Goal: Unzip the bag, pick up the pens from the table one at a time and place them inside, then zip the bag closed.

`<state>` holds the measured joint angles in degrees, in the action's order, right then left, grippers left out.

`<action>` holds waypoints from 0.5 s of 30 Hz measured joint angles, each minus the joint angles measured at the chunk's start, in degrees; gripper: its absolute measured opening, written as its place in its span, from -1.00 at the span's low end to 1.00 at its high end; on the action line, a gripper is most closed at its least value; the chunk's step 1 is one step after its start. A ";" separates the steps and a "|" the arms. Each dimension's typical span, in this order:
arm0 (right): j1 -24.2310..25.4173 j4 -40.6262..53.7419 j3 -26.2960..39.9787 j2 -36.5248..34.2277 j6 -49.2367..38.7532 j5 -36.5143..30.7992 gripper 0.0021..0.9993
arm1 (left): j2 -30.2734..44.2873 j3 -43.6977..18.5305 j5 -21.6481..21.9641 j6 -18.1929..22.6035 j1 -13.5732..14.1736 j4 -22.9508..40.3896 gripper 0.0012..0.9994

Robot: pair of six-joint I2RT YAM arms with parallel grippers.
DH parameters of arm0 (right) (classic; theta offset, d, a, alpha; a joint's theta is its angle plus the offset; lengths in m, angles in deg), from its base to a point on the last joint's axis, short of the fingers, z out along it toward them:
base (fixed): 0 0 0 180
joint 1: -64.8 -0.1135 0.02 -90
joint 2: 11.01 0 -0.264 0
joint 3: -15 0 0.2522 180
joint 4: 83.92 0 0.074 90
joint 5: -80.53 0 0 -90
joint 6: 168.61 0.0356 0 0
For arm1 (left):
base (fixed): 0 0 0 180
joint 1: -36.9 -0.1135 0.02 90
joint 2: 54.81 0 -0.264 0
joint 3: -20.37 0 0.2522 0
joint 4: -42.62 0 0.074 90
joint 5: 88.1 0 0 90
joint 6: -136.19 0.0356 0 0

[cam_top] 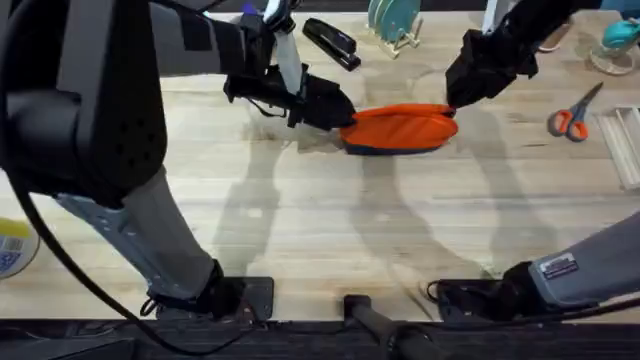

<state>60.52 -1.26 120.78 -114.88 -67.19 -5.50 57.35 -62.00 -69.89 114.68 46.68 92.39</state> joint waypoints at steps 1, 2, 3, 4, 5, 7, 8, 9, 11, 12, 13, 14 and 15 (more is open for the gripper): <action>0.27 -0.02 -0.01 0.10 -0.17 0.02 -0.93 | 0.00 -0.01 0.02 -0.02 0.00 0.00 -0.92; 0.61 0.02 -0.01 0.20 -0.35 0.11 -0.93 | 0.00 0.01 0.04 0.00 0.00 0.02 -0.92; 0.93 0.11 -0.03 0.36 -0.48 0.17 -0.93 | 0.00 -0.01 0.05 -0.03 0.00 0.01 -0.92; 1.33 0.27 -0.03 0.52 -0.66 0.18 -0.93 | 0.00 -0.01 0.07 -0.10 0.00 0.00 -0.92; 1.68 0.44 -0.05 0.66 -0.84 0.24 -0.93 | 0.00 -0.01 0.07 -0.17 0.00 0.02 -0.92; 2.54 0.85 -0.05 1.06 -1.21 0.39 -0.93 | 0.00 0.00 0.09 -0.21 -0.01 0.02 -0.92; 2.94 1.03 -0.05 1.22 -1.27 0.48 -0.93 | 0.00 -0.01 0.09 -0.24 -0.02 0.00 -0.92; 3.29 1.14 -0.08 1.41 -1.42 0.62 -0.93 | 0.00 0.01 0.09 -0.30 0.00 0.00 -0.92; 3.81 1.16 -0.18 1.90 -1.66 0.94 -0.93 | 0.00 -0.01 0.13 -0.39 0.06 -0.02 -0.92; 4.05 1.18 -0.30 2.20 -1.77 1.08 -0.93 | 0.00 0.01 0.13 -0.40 0.09 -0.02 -0.92; 4.25 1.25 -0.37 2.47 -1.95 1.26 -0.93 | 0.00 0.00 0.15 -0.39 0.11 -0.02 -0.92; 4.53 1.33 -0.38 2.77 -2.16 1.50 -0.93 | 0.00 0.01 0.15 -0.40 0.11 -0.02 -0.92; 4.81 1.36 -0.43 2.99 -2.38 1.71 -0.93 | 0.00 -0.01 0.15 -0.42 0.11 -0.02 -0.92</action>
<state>65.32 0.11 120.35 -111.90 -69.57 -3.80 57.35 -62.01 -69.74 114.27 46.79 92.36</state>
